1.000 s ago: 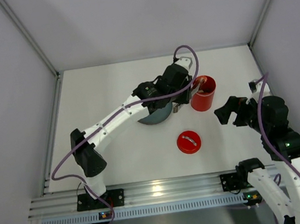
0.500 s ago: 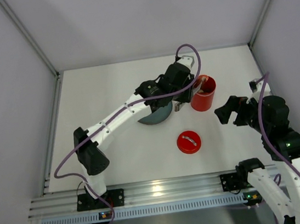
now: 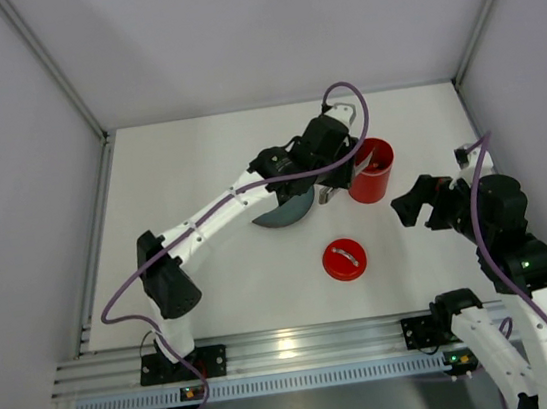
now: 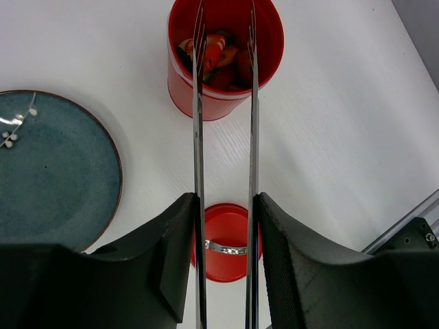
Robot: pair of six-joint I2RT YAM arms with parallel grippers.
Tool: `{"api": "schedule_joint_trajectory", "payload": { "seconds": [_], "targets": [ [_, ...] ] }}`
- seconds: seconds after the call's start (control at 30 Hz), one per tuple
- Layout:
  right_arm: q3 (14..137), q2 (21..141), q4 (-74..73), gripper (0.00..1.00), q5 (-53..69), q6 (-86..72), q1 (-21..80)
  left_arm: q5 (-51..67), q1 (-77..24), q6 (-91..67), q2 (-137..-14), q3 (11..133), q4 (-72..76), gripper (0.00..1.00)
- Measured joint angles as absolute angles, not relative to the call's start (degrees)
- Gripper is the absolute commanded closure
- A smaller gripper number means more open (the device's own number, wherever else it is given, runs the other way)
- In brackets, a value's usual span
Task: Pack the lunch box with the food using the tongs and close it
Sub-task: Place the fake food in the packing box, then place the clamp at the center of the board.
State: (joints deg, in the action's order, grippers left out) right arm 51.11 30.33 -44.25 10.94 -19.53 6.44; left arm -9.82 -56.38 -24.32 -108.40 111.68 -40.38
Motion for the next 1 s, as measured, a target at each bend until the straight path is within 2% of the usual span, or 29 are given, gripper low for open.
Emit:
{"api": "schedule_joint_trajectory", "payload": {
  "seconds": [0.4,0.53,0.77,1.0],
  "targets": [
    [51.11,30.3,-44.25,0.01,10.96,-19.53,6.44,-14.2,-55.92,-24.6,-106.0,110.06,-40.07,0.55],
    [51.11,30.17,-44.25,0.01,11.03,-19.53,6.44,-17.54,-50.65,-27.94,-96.33,101.06,-40.1,0.56],
    [51.11,30.11,-44.18,0.01,11.77,-19.57,6.44,-26.72,-27.94,-35.83,-74.78,79.75,-39.46,0.54],
    [51.05,30.76,-44.12,0.0,13.08,-19.66,6.44,-27.22,-19.66,-41.58,-69.76,60.84,-34.83,0.5]
  ]
}}
